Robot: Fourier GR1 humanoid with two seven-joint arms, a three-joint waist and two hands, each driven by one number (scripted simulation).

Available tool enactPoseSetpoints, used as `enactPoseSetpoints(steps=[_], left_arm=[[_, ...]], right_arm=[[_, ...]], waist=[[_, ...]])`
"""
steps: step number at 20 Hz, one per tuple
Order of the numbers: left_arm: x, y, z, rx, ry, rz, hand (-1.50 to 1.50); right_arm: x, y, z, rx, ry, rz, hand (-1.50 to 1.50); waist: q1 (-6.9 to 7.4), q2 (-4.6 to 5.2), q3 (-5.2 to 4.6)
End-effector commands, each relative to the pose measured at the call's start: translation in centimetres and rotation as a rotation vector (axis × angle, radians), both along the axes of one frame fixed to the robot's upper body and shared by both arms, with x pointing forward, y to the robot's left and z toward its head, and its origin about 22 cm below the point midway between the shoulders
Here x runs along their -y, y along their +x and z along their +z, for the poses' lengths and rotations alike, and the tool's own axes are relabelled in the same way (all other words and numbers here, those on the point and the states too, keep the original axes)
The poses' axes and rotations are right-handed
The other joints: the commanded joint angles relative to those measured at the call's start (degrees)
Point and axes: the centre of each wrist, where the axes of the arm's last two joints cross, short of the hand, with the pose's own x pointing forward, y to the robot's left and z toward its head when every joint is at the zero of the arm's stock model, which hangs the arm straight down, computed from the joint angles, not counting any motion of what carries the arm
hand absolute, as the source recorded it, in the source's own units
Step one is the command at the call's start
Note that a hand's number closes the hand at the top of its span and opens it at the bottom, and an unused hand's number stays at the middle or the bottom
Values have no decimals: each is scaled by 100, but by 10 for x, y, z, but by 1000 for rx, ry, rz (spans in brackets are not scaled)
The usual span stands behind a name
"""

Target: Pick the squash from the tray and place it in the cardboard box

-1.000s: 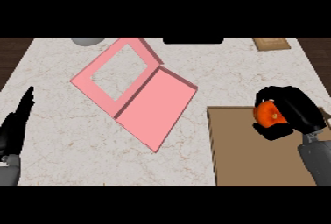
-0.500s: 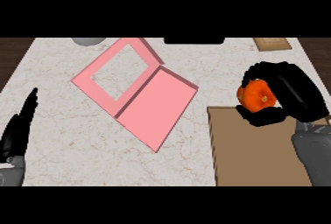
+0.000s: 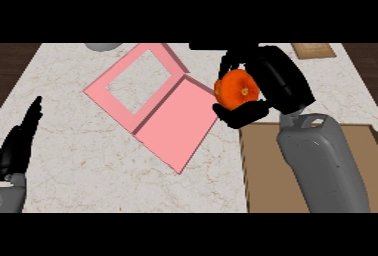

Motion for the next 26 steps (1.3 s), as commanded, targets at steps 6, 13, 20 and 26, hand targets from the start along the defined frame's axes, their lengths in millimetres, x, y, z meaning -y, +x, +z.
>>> enactPoseSetpoints(steps=[6,13,20,26], left_arm=[[16,12,9,-3,5,-14,0],[20,7,0,19,-7,-41,0],[17,20,9,16,-13,-66,0],[20,22,-5,6,3,-81,0]], right_arm=[[-81,34,0,-151,89,-35,150],[-109,69,-24,-175,91,-66,150],[-122,86,-36,-194,62,-180,150],[-114,91,-55,-394,123,-201,-150]], waist=[[60,21,2],[199,51,1],[370,102,-3],[499,145,-5]])
